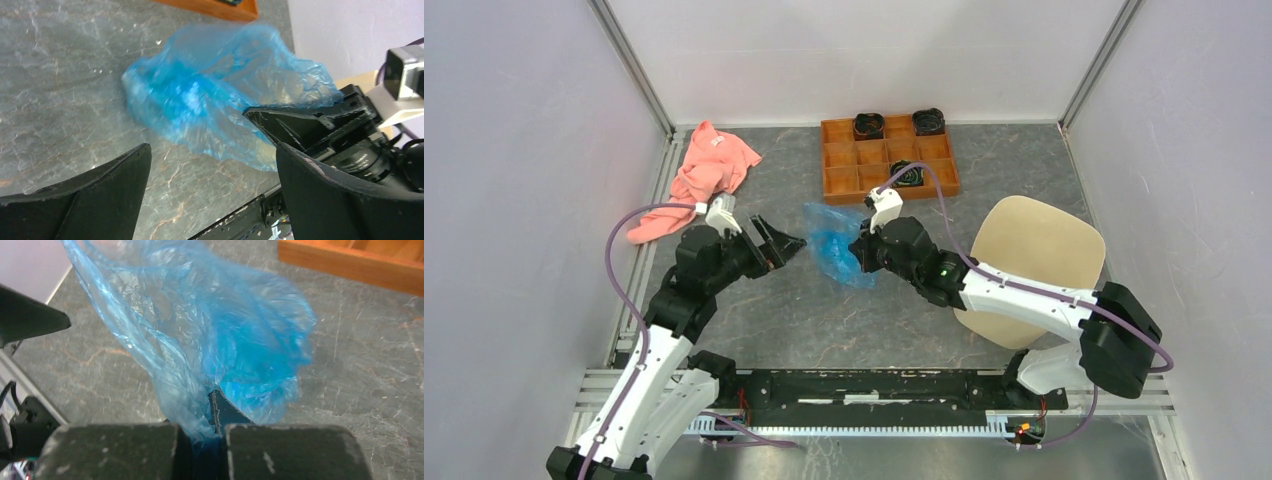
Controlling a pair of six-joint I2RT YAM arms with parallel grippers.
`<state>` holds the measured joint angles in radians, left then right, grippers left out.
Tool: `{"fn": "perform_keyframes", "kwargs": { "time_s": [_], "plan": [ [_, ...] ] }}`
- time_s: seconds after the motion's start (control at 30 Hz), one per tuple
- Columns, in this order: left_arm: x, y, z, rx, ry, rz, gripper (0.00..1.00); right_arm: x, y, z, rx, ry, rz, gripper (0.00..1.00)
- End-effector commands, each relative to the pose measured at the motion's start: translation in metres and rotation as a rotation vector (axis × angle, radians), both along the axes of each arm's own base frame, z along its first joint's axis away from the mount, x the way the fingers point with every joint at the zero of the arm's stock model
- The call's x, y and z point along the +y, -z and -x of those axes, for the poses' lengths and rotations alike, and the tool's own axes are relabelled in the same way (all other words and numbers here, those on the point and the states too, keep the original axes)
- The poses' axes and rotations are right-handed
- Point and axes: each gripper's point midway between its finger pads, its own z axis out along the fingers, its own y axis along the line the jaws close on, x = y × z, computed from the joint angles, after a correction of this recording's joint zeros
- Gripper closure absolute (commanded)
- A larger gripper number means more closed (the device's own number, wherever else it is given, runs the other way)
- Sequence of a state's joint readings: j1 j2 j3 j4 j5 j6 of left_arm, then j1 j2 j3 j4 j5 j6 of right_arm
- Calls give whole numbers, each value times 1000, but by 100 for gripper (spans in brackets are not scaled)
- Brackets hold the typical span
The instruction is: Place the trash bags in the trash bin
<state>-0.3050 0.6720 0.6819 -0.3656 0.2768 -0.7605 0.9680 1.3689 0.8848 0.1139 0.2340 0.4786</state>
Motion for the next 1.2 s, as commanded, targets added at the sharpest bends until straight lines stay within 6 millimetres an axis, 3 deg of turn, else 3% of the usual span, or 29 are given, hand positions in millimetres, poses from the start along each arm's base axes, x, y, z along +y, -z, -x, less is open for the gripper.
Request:
{"fn": "perform_keyframes", "kwargs": {
  "time_s": [0.0,0.17,0.3,0.63,0.8,0.9,0.97,1.03,1.07,1.1,1.17],
  "plan": [
    [1,24,1,35,-1,-22,0,1,15,11,65,-92,26,100],
    [0,48,2,73,-12,8,0,3,8,14,62,-166,-7,100],
    [-13,61,-6,85,-4,122,1,2,1,16,48,-187,-17,99],
    [-41,101,-44,157,53,197,37,1,-5,22,38,-212,-44,99],
    [-43,117,-63,184,30,183,46,2,-7,22,31,-226,-46,99],
    [-46,119,-69,181,20,214,50,2,-5,23,31,-237,-39,99],
    [-47,118,-73,174,21,224,61,1,-3,23,30,-241,-29,99],
    [-46,112,-81,159,19,214,79,-2,-1,20,23,-230,-9,99],
    [-45,106,-86,147,19,207,91,-5,0,17,17,-220,8,99],
    [-43,98,-91,135,23,198,97,-9,0,12,6,-203,33,99],
    [-42,64,-101,77,39,186,98,-22,-5,-5,-33,-132,114,98]
  ]
}}
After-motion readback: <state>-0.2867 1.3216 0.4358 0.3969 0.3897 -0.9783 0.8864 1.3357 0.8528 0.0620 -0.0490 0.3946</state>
